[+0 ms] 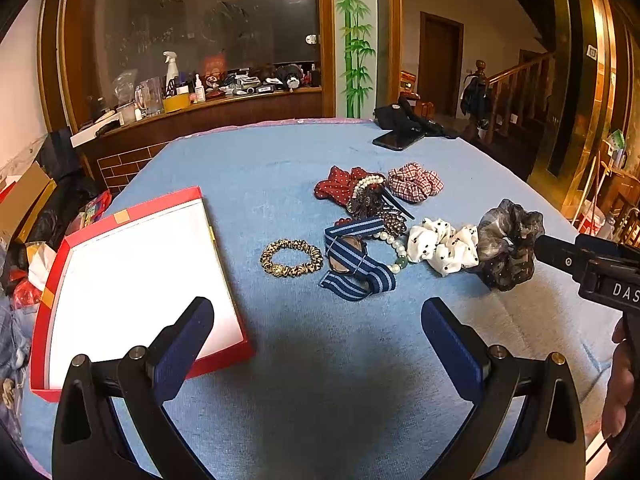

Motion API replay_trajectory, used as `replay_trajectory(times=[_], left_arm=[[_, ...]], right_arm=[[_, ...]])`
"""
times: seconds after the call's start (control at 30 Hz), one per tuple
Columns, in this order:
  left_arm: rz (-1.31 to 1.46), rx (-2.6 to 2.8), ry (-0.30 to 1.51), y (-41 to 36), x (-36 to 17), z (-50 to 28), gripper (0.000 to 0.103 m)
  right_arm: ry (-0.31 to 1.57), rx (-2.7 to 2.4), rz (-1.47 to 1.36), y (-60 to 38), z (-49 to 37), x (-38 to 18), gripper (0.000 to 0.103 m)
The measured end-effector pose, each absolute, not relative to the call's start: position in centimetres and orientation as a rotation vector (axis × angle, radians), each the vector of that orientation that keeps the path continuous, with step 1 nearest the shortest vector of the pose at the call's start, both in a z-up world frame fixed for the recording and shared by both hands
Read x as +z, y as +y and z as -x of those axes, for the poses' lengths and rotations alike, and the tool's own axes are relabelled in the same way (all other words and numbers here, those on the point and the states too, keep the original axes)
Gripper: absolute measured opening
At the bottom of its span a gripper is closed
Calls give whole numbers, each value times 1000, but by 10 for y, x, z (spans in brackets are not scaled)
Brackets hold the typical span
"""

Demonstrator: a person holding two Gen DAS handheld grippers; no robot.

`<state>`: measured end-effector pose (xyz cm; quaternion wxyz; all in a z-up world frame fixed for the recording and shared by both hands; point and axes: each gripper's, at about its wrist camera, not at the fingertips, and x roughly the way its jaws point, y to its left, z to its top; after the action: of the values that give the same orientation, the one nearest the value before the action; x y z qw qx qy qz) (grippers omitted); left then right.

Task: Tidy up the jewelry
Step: 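Move the right gripper to the black sheer scrunchie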

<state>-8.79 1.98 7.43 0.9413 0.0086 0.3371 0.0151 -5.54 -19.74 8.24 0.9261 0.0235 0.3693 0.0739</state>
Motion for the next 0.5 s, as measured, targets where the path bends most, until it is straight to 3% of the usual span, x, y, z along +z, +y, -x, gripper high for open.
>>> replay_trajectory(times=[0.5], left_arm=[[-41, 41, 708, 16, 68, 81, 103]], right_arm=[[793, 160, -70, -201, 45, 74, 93]])
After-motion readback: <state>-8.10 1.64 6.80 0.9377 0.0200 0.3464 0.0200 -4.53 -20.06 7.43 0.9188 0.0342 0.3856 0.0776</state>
